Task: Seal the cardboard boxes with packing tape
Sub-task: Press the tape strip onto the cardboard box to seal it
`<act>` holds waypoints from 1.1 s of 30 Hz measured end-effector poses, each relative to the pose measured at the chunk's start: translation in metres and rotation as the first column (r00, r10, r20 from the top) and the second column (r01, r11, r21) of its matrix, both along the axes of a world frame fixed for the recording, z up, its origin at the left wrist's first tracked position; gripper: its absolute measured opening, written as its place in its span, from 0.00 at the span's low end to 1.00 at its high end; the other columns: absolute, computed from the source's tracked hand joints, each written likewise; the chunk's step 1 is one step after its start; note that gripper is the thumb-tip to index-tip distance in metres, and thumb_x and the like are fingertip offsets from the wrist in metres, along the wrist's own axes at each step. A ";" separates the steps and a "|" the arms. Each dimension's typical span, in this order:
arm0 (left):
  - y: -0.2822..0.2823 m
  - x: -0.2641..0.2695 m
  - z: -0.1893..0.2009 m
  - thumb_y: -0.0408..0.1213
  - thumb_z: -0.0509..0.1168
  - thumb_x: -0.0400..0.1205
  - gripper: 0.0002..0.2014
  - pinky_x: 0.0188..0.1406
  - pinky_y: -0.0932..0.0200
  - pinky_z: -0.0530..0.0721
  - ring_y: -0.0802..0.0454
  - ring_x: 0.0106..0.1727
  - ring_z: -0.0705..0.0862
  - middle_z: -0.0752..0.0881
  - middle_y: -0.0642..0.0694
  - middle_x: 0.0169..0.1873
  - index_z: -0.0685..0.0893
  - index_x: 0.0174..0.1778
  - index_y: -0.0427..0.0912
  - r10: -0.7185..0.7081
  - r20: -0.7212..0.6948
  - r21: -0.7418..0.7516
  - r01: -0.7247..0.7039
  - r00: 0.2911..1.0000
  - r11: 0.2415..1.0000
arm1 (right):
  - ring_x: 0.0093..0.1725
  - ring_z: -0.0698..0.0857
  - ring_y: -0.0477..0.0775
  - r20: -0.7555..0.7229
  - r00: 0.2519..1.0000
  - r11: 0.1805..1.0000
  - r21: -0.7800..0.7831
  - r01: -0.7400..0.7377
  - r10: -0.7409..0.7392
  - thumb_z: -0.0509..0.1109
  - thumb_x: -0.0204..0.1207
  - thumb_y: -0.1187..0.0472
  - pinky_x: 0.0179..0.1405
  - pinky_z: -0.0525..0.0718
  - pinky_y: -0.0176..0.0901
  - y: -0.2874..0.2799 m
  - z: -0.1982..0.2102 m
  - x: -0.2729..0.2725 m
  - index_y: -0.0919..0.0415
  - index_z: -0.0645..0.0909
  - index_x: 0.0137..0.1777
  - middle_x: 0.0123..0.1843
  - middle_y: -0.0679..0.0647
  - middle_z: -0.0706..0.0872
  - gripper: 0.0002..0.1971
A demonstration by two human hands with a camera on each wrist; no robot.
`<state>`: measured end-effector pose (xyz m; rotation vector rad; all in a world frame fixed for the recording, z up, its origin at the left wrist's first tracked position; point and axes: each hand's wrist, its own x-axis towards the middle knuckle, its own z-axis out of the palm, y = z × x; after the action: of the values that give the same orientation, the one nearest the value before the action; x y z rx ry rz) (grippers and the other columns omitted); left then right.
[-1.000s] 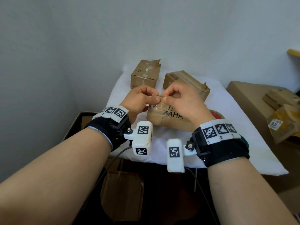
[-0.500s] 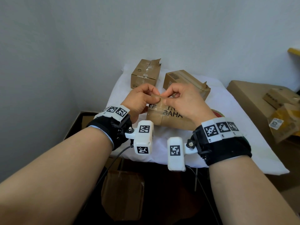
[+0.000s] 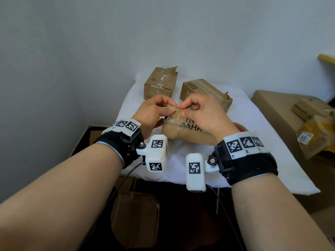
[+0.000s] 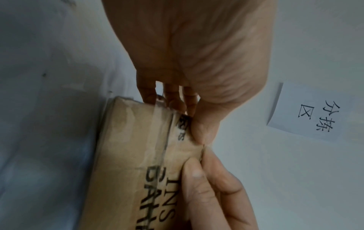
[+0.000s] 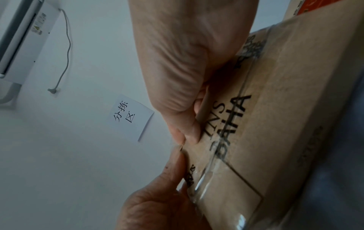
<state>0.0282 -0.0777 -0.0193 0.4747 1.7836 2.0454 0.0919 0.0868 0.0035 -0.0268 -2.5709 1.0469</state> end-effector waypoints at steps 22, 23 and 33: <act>-0.013 -0.013 -0.004 0.22 0.58 0.77 0.16 0.33 0.62 0.83 0.54 0.44 0.84 0.86 0.46 0.41 0.88 0.49 0.42 -0.140 0.072 0.056 0.136 0.988 0.989 | 0.38 0.78 0.49 0.022 1.000 0.997 -0.072 -0.011 0.012 0.82 0.72 0.65 0.44 0.79 0.43 0.002 0.002 0.003 0.40 0.88 0.38 0.39 0.47 0.88 0.15; -0.013 -0.014 -0.004 0.21 0.59 0.77 0.16 0.33 0.62 0.83 0.54 0.44 0.84 0.86 0.46 0.42 0.88 0.49 0.43 -0.141 0.067 0.049 0.138 0.988 0.989 | 0.38 0.78 0.49 0.023 1.000 0.997 -0.072 -0.009 0.011 0.82 0.72 0.65 0.43 0.79 0.43 0.002 0.002 0.003 0.40 0.88 0.38 0.39 0.49 0.89 0.15; -0.009 -0.013 -0.005 0.22 0.66 0.81 0.11 0.31 0.62 0.83 0.57 0.37 0.86 0.86 0.48 0.38 0.87 0.45 0.43 -0.112 0.052 0.061 0.109 0.992 0.992 | 0.36 0.75 0.42 0.002 0.999 0.999 -0.019 -0.047 0.047 0.81 0.74 0.64 0.41 0.76 0.37 0.005 0.000 0.003 0.41 0.88 0.40 0.35 0.31 0.86 0.14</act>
<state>0.0155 -0.0866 -0.0243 0.5166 1.6323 2.0189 0.0952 0.0917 0.0032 0.0279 -2.5754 1.0894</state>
